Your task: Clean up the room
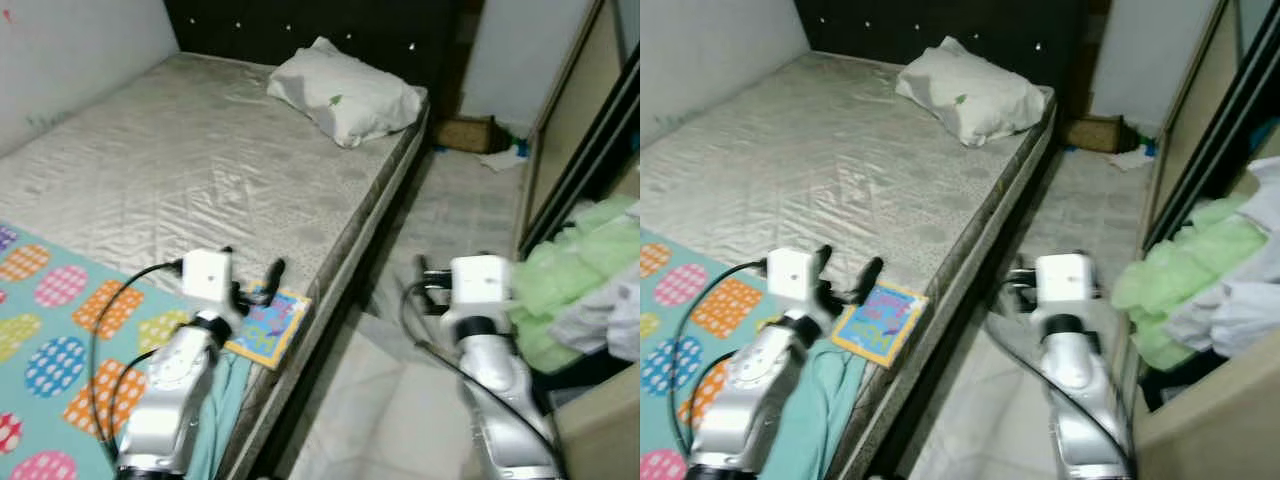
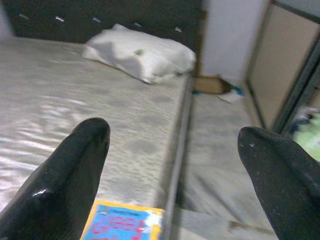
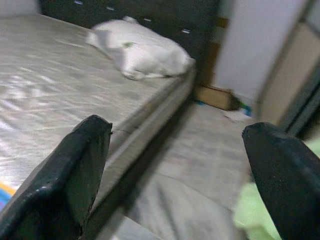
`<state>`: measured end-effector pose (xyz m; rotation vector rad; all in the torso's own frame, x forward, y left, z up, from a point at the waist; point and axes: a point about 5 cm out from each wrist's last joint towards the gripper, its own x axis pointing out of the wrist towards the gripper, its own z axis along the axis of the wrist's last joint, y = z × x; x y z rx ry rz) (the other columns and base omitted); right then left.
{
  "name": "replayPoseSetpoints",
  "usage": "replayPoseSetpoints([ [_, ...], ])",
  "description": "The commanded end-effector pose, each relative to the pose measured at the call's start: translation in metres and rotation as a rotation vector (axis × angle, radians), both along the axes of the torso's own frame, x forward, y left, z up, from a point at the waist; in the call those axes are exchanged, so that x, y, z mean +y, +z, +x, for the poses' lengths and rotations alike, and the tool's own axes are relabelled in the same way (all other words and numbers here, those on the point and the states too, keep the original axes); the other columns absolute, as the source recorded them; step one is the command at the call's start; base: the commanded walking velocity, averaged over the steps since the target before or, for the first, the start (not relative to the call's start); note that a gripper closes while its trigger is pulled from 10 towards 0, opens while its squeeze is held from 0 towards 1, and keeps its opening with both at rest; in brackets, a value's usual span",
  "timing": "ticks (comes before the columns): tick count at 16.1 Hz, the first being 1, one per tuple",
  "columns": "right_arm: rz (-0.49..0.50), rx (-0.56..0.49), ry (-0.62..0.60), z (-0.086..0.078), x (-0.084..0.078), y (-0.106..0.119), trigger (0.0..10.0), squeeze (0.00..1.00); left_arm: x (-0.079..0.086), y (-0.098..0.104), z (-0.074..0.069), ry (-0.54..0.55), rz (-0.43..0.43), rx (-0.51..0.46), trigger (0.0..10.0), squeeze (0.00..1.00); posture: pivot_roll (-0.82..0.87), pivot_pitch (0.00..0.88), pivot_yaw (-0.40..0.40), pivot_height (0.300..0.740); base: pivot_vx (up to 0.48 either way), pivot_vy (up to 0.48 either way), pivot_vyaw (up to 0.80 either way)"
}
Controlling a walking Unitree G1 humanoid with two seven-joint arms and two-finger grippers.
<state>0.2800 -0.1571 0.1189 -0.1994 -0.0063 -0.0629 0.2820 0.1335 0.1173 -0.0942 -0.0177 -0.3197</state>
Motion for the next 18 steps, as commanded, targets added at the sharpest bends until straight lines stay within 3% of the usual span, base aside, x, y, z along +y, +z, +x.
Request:
replayPoseSetpoints([
  [1,-0.007,0.001,-0.004,-0.0007,-0.0040,-0.0001,10.0,0.00,-0.0018,0.0011,-0.0006,0.003,0.006,-0.007,10.0,0.00,-0.06,0.107,0.051,0.740,0.000,0.000,0.80],
  [18,0.013,0.003,-0.009,0.0039,-0.0029,-0.0012,10.0,0.00,-0.0026,0.0041,0.0036,0.005,0.015,-0.017,10.0,0.00,-0.06,0.112,0.059,0.740,0.000,0.000,0.80],
])
